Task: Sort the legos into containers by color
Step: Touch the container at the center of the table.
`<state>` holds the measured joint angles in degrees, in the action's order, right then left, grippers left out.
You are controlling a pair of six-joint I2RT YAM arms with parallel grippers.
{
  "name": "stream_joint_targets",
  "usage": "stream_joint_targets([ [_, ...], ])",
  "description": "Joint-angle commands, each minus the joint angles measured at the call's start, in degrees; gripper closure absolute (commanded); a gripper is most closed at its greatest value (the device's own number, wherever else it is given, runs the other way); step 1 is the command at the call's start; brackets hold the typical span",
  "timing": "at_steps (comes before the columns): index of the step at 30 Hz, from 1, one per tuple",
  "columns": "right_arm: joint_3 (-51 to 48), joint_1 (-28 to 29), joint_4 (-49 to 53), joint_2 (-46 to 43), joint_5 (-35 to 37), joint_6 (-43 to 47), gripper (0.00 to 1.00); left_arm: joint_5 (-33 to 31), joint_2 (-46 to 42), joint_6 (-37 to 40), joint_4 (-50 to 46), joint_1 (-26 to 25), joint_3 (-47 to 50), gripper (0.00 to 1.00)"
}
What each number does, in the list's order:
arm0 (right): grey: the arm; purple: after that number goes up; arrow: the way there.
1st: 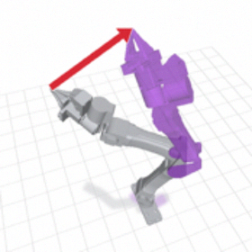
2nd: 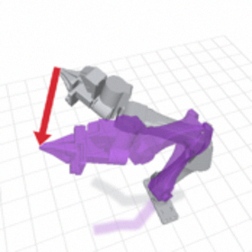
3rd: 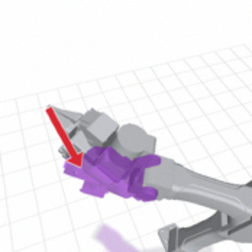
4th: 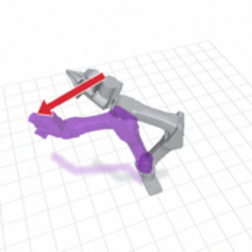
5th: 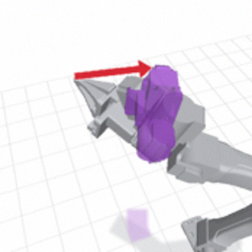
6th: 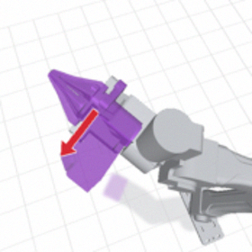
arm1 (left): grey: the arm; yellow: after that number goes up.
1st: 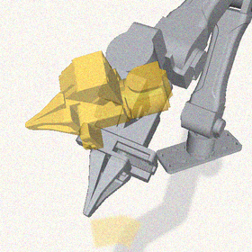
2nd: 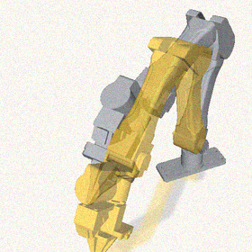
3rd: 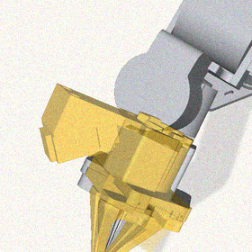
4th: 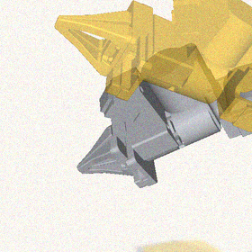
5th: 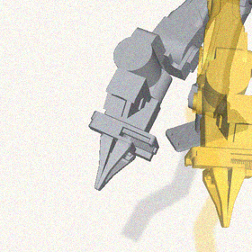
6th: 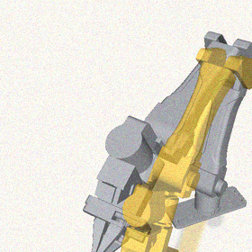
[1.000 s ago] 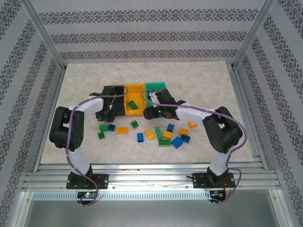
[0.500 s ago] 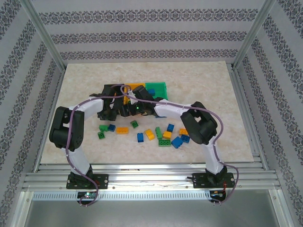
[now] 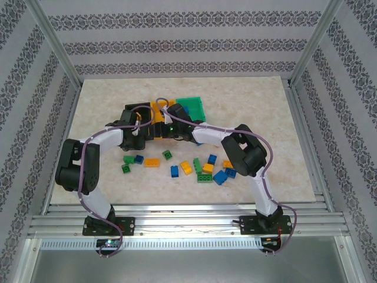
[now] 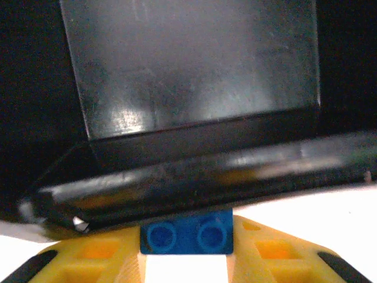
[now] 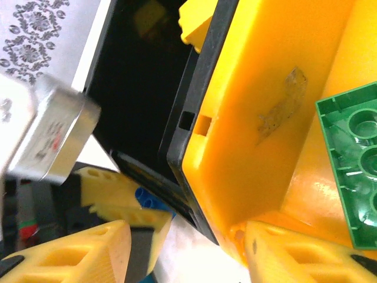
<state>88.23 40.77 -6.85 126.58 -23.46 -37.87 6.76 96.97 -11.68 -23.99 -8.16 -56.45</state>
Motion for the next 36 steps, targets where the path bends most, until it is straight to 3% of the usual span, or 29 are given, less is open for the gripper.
stream_joint_targets([
  [1,1.0,-0.2,2.2,4.7,5.8,-0.8,0.44,5.1,-5.8,1.1,1.1,1.0,2.6,0.58],
  [6,-0.8,-0.3,1.9,3.6,6.6,-0.2,0.44,5.4,-6.1,0.7,0.3,2.6,2.5,0.47],
  [8,-1.4,-0.5,2.3,2.7,6.9,0.4,0.44,4.9,-5.5,0.0,-0.4,2.9,2.3,0.38],
  [16,-1.7,-0.5,2.7,1.6,6.6,1.3,0.44,1.6,-3.9,-3.0,-0.6,3.2,1.4,0.33],
  [31,-1.6,-0.3,3.0,1.2,6.8,1.9,0.43,-0.5,2.8,-4.9,3.1,1.1,-3.0,0.46],
  [34,-1.6,-0.3,2.9,1.2,6.7,1.9,0.44,-0.4,4.1,-5.1,4.1,0.7,-3.5,0.54],
  [36,-1.7,-0.3,3.0,1.0,6.6,2.0,0.43,-0.1,4.2,-5.0,4.4,0.5,-3.8,0.65],
])
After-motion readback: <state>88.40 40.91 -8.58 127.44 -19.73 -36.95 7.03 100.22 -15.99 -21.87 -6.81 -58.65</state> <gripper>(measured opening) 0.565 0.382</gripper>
